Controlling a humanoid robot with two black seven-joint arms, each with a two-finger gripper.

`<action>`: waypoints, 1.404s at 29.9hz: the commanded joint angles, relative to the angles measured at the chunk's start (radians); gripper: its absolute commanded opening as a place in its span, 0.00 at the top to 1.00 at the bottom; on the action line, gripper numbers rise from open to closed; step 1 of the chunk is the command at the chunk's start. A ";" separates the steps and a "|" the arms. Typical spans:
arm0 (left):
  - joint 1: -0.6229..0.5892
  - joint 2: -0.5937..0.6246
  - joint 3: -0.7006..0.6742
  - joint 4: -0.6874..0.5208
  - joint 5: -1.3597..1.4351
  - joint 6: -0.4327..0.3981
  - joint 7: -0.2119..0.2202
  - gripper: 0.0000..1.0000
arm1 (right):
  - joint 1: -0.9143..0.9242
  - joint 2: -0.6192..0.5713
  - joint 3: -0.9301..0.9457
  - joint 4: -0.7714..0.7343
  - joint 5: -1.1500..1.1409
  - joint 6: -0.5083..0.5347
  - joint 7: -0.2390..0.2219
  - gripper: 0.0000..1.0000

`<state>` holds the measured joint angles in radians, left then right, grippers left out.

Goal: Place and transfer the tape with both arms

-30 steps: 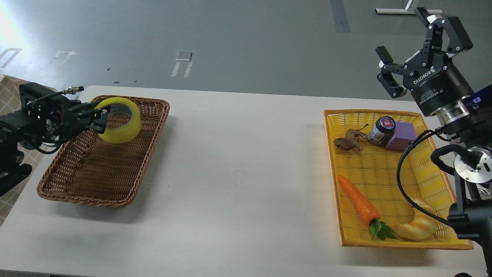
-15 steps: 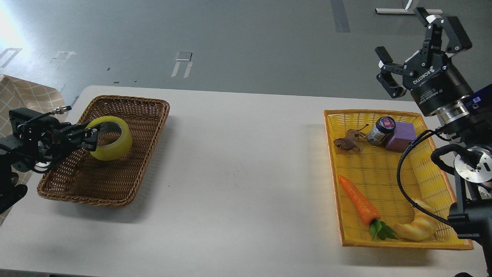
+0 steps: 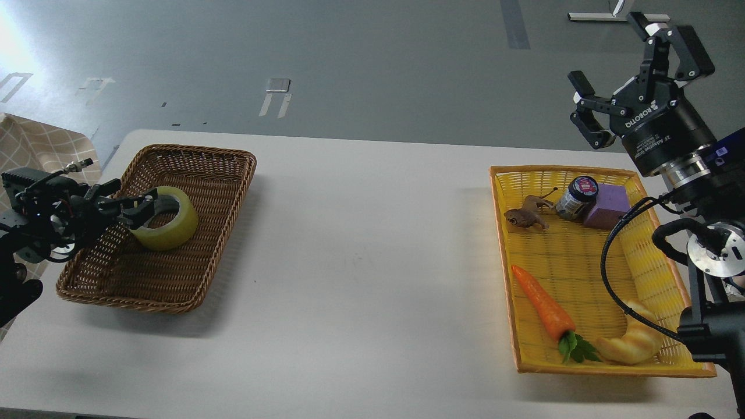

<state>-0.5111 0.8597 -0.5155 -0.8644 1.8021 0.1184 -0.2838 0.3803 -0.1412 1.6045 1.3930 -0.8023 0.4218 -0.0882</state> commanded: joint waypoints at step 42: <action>-0.225 -0.560 -0.438 -0.238 -1.219 -0.309 -0.110 0.02 | 0.238 -0.005 -0.150 -0.066 -0.089 -0.057 0.001 0.00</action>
<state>-0.7431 0.3323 -0.8828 -1.0686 0.5841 -0.1598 -0.4022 0.5770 -0.1482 1.4781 1.3427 -0.8901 0.3761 -0.0885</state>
